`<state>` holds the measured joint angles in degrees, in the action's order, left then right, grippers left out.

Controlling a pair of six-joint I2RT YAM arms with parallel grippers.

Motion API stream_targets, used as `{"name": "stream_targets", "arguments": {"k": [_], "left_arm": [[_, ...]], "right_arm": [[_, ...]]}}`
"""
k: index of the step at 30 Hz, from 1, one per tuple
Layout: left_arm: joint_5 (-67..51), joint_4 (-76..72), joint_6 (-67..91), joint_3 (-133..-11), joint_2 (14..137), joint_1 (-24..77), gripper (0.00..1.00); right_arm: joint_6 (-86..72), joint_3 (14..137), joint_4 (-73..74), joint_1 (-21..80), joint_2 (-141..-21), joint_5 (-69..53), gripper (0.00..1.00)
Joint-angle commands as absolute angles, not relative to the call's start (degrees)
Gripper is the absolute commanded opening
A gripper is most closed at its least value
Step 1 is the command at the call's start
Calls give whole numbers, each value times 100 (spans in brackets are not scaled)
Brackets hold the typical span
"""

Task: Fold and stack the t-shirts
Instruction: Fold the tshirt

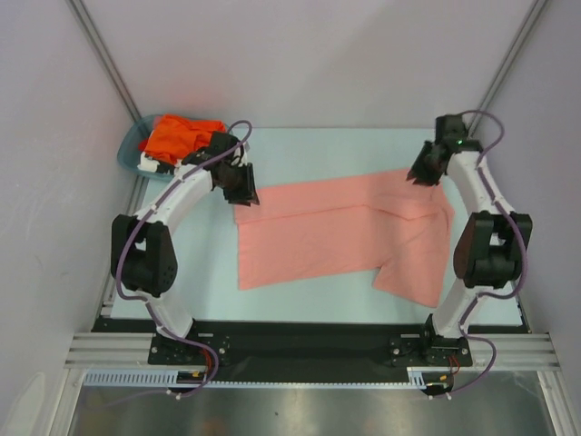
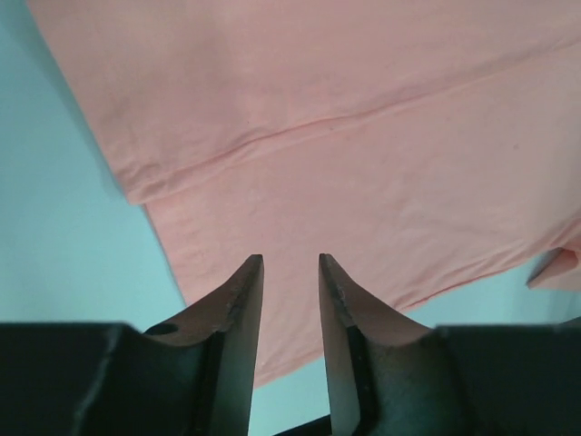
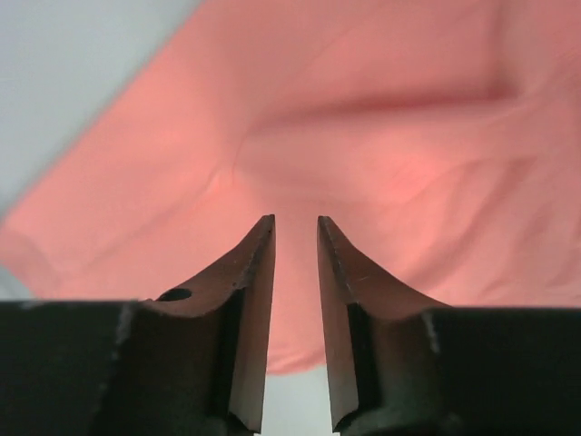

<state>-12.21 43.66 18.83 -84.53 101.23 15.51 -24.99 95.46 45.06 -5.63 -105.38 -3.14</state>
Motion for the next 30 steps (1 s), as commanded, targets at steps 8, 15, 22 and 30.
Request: {"name": "stream_targets", "arguments": {"k": [8, 15, 22, 30], "left_arm": [[-1591, 4245, 1661, -8095, 9879, 1758, 29], [-1538, 4377, 1600, -8200, 9932, 1767, 29], [-1477, 4500, 1573, -8305, 10028, 1767, 29], [-1424, 4579, 1547, -8446, 10160, 1767, 28]], "right_arm": [[-2242, 7471, 3464, 579, -10458, -10, 31], [-2197, 7444, 3147, 694, -10933, 429, 29], [-2109, 7760, 3059, 659, -11303, 940, 29], [-1969, 8358, 2997, 545, -11619, 1213, 32]]}}
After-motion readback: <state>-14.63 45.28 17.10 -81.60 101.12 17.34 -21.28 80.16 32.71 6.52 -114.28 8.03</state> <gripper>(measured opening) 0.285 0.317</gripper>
